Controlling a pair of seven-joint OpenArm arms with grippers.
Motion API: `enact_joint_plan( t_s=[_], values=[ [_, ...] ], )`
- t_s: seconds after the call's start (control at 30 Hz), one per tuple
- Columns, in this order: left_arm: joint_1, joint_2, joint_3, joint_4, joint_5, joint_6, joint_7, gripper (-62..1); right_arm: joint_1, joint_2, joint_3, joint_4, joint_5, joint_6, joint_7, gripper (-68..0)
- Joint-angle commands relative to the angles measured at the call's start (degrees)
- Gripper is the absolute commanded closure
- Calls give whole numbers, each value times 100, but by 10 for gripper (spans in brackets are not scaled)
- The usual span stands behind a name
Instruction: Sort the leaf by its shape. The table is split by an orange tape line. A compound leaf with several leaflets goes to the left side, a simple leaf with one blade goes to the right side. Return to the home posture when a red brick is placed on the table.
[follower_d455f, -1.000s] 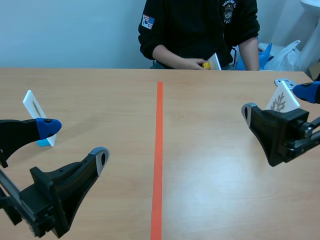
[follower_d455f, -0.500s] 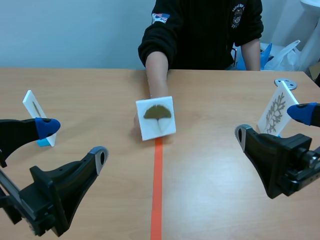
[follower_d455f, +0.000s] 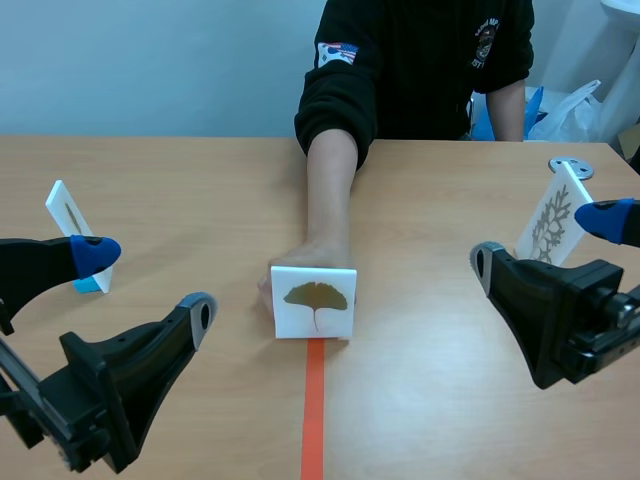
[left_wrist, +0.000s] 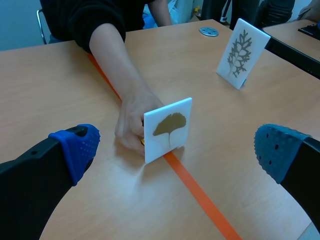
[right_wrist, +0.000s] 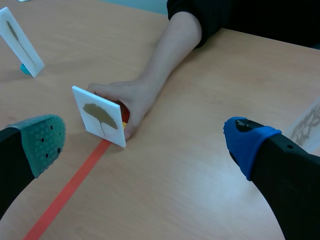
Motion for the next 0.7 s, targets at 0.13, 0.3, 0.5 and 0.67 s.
enact_joint_plan(
  t_s=[0.13, 0.3, 0.5, 0.67],
  values=[
    [-20, -2, -35, 35, -37, -13, -66, -623, 66, 31, 48, 22, 63, 2, 98, -679],
    [-17, -2, -35, 35, -37, -13, -63, -623, 63, 31, 48, 22, 63, 2, 98, -679],
    [-17, -2, -35, 35, -37, -24, -61, -623, 63, 31, 48, 22, 63, 2, 81, -679],
    [-70, -2, -35, -20, -31, -31, -57, -623, 63, 31, 48, 22, 63, 2, 55, -679]
  ],
)
